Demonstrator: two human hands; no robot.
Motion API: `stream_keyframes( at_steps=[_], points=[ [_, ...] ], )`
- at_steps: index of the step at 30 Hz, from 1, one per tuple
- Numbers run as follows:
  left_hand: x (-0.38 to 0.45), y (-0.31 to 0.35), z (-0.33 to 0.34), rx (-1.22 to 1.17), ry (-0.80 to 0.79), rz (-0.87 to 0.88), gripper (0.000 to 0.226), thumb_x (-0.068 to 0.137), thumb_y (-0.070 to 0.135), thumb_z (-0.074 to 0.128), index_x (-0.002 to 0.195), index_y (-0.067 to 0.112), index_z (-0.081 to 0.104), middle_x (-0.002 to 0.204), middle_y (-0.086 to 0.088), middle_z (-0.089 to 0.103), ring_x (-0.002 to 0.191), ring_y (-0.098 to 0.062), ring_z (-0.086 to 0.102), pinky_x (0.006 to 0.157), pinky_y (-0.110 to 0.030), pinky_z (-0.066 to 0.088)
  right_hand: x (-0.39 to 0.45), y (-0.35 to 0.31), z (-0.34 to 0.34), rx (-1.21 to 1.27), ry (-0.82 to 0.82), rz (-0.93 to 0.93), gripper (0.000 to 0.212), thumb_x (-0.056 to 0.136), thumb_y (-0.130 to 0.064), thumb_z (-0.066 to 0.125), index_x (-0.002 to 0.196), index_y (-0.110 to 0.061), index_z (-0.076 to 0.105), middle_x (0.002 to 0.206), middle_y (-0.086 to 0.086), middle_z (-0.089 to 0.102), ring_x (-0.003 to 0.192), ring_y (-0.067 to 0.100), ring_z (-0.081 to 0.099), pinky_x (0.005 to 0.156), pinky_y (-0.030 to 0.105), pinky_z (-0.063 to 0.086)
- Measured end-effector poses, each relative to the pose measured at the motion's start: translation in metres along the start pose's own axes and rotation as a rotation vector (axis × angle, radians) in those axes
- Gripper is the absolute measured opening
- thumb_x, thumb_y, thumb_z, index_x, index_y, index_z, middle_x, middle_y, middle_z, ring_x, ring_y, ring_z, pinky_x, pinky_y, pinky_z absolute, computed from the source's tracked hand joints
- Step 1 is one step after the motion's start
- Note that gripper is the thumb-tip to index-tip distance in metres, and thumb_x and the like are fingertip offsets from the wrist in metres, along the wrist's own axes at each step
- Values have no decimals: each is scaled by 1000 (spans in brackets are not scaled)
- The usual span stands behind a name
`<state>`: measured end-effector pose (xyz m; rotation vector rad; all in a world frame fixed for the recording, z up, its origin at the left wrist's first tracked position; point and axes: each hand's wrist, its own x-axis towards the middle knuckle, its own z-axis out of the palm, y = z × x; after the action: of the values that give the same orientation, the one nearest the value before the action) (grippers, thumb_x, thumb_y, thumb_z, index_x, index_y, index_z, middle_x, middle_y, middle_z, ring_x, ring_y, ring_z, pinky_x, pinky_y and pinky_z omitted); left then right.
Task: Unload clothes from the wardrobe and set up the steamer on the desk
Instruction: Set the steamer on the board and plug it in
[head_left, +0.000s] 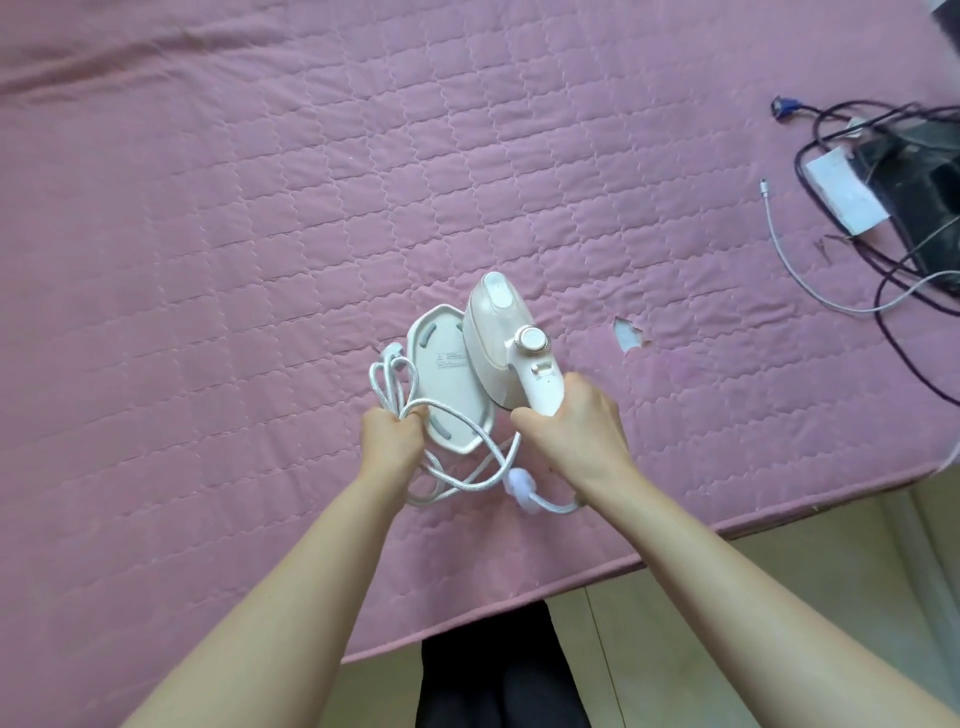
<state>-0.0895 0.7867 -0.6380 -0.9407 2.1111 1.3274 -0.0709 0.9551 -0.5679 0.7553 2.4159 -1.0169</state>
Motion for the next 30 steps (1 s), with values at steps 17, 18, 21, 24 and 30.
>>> stream_keyframes(
  at_steps=[17, 18, 21, 24, 30],
  points=[
    [-165, 12, -177, -275, 284, -75, 37, 88, 27, 65, 61, 10, 46, 64, -9, 42, 60, -19, 32, 54, -31, 26, -153, -105, -74, 123, 32, -108, 27, 59, -38, 55, 75, -16, 50, 69, 7, 64, 65, 26, 61, 50, 27, 40],
    [-174, 12, -184, -298, 299, -68, 36, 88, 26, 65, 61, 10, 46, 64, -9, 43, 61, -19, 33, 55, -31, 27, -160, -110, -77, 122, 35, -117, 28, 59, -38, 55, 75, -16, 50, 69, 7, 64, 66, 26, 60, 50, 27, 38],
    [-200, 13, -203, -362, 334, -62, 33, 88, 23, 65, 63, 9, 49, 65, -10, 44, 61, -19, 36, 55, -31, 29, -175, -126, -84, 122, 20, -165, 31, 58, -40, 54, 75, -14, 52, 67, 8, 64, 66, 27, 62, 51, 29, 44],
    [-224, 9, -213, -430, 379, -83, 33, 88, 22, 66, 63, 10, 49, 66, -10, 43, 62, -20, 36, 54, -31, 28, -187, -136, -88, 112, -21, -208, 28, 59, -37, 56, 76, -15, 53, 66, 7, 63, 64, 28, 63, 52, 31, 47],
    [-264, 2, -214, -537, 425, -132, 31, 89, 24, 65, 68, 8, 49, 63, -8, 40, 58, -18, 32, 52, -30, 26, -202, -150, -99, 25, -90, -343, 34, 55, -41, 53, 79, -17, 54, 67, 7, 64, 64, 29, 63, 60, 43, 55]
  ],
)
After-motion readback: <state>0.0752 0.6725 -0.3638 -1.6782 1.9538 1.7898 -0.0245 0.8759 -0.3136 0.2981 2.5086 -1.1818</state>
